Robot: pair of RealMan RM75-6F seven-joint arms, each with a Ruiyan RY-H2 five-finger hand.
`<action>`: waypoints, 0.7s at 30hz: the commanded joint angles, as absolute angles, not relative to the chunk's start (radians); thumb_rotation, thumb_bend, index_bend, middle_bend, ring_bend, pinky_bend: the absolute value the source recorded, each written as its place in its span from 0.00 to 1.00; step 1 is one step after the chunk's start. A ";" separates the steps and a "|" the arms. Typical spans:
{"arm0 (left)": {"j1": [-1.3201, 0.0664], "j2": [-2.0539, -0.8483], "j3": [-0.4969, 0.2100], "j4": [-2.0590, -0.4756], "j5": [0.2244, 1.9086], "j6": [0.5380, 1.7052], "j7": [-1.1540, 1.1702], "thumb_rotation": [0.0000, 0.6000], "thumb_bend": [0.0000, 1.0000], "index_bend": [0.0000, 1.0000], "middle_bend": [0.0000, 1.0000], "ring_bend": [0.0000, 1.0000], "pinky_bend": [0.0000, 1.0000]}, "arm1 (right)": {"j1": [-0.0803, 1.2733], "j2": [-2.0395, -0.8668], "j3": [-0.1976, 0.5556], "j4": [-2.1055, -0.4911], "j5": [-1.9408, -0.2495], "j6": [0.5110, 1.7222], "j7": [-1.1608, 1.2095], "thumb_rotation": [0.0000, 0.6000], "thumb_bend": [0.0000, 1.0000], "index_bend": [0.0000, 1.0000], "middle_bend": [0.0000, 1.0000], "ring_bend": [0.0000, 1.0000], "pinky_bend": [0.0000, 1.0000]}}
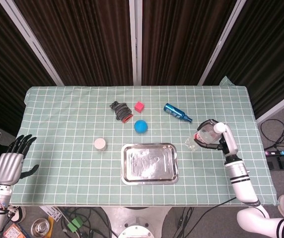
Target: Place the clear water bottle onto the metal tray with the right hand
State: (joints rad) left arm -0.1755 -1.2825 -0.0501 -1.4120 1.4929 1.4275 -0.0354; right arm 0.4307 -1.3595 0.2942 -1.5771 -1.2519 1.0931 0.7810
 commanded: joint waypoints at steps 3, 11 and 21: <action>-0.176 -1.281 -0.053 -1.412 1.491 1.429 -0.036 1.00 0.23 0.16 0.18 0.09 0.19 | 0.429 -1.440 0.238 -1.388 -1.235 1.007 0.800 1.00 0.17 0.76 0.59 0.40 0.43; -0.175 -1.280 -0.053 -1.410 1.487 1.428 -0.036 1.00 0.23 0.16 0.18 0.09 0.19 | 0.464 -1.462 0.270 -1.451 -1.263 1.019 0.770 1.00 0.18 0.76 0.59 0.40 0.43; -0.179 -1.288 -0.056 -1.404 1.481 1.417 -0.039 1.00 0.23 0.16 0.18 0.09 0.19 | 0.457 -1.400 0.300 -1.535 -1.278 1.077 0.685 1.00 0.17 0.76 0.59 0.40 0.43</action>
